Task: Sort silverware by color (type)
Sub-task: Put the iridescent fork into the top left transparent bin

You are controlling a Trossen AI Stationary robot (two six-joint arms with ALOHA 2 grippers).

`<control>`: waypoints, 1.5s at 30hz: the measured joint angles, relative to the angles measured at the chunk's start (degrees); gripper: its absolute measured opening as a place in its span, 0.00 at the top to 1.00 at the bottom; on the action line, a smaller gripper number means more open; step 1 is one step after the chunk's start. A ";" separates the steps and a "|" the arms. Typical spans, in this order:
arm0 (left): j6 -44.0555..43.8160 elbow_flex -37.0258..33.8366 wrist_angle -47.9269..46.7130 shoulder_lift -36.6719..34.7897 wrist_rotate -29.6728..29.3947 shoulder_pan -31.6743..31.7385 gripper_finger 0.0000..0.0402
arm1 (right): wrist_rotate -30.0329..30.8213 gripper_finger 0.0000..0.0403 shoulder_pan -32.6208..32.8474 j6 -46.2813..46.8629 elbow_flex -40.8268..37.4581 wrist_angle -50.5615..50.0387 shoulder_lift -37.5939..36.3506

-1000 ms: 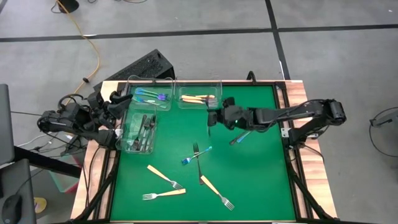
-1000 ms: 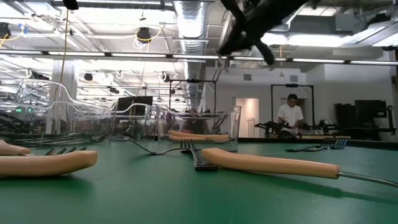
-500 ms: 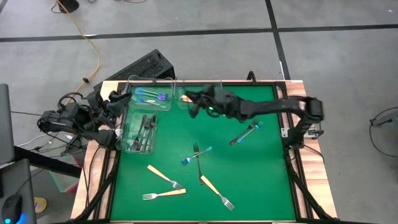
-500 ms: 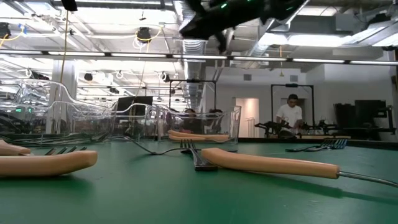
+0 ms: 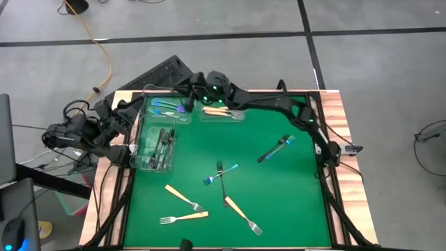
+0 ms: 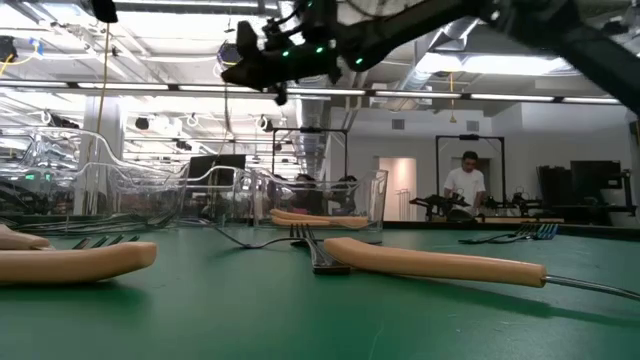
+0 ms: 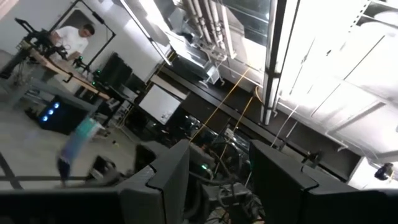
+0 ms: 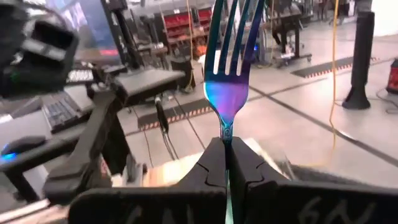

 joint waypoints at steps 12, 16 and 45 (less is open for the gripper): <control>-0.21 -0.02 -0.04 0.01 -0.54 0.00 0.62 | -2.09 0.98 -0.14 -6.95 21.35 -7.40 18.47; 0.73 -0.02 -0.07 0.00 -1.15 0.00 0.62 | 1.03 0.97 0.42 -10.73 20.92 -10.28 20.37; 2.67 -0.02 -0.55 0.00 -1.50 0.00 0.62 | 5.39 0.57 -0.22 -15.25 20.96 -22.45 19.84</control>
